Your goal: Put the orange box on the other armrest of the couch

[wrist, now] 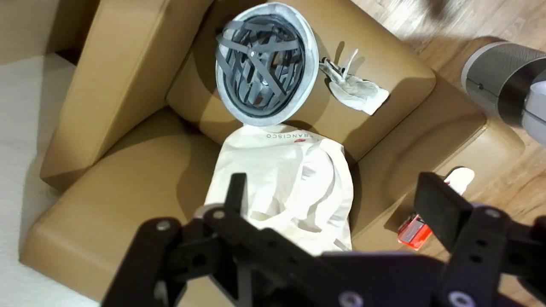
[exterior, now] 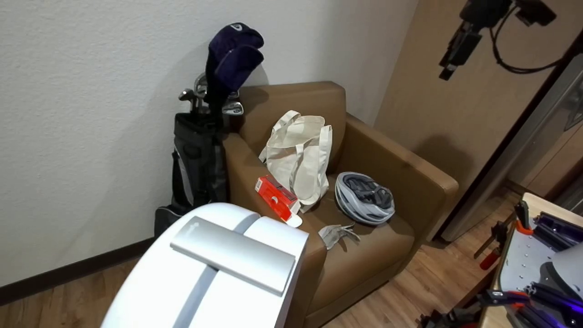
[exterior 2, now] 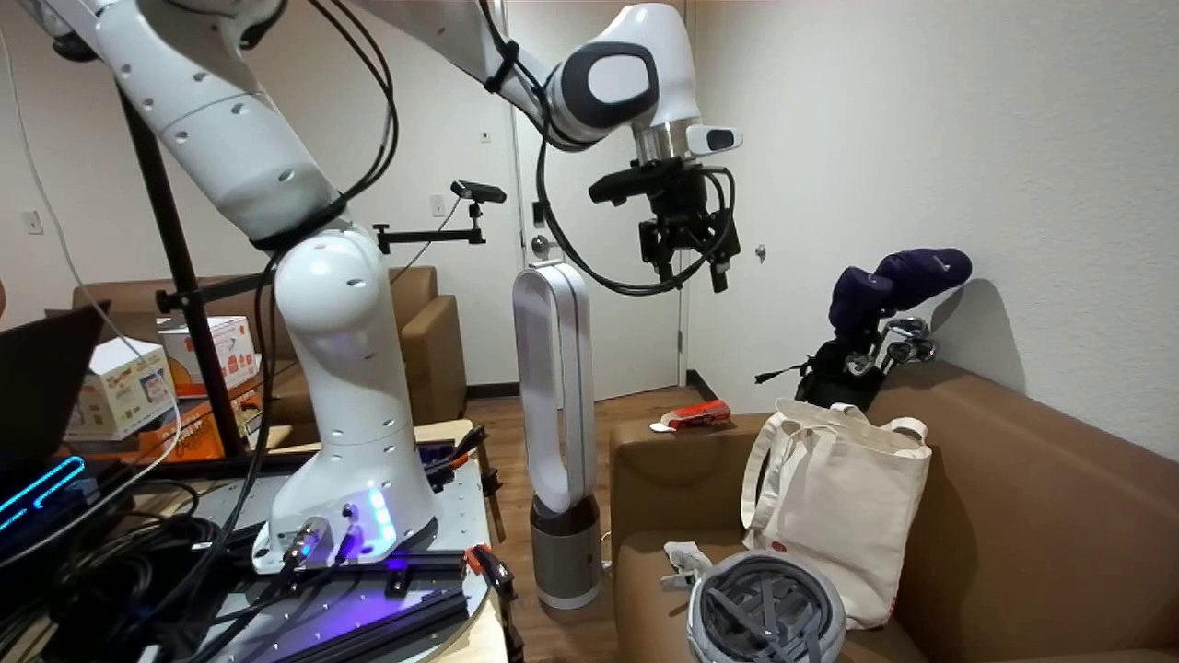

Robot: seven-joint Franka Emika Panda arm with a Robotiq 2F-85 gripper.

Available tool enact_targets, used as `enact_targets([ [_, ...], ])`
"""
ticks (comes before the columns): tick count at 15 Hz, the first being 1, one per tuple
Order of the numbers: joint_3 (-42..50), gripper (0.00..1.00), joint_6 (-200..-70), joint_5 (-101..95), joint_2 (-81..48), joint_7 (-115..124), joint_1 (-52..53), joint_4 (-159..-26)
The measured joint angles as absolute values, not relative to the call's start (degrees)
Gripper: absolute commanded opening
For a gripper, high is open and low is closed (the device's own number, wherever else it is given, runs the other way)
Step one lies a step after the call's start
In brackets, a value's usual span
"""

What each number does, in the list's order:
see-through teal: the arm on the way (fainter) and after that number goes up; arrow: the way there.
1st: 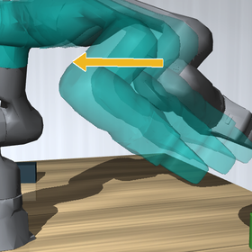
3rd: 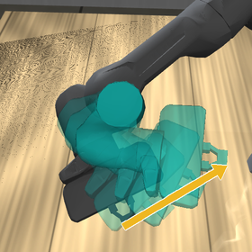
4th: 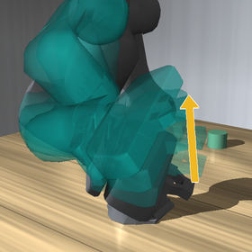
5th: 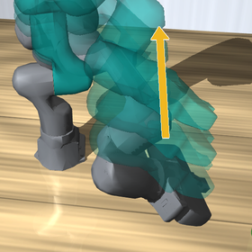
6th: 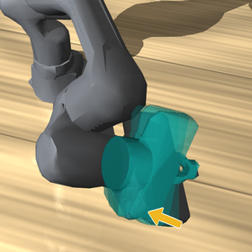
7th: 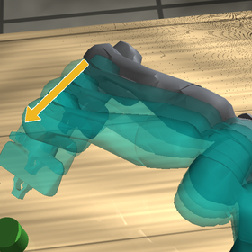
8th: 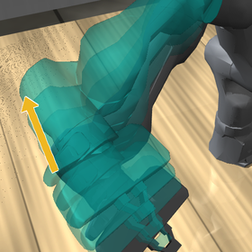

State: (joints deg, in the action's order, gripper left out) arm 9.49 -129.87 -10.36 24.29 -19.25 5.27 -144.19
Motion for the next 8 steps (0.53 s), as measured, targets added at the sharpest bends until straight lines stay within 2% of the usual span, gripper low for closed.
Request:
enact_targets([
  [8, 3.24, 1.00, -136.27, -7.60, 9.72, -25.20, 8.64, -141.83],
])
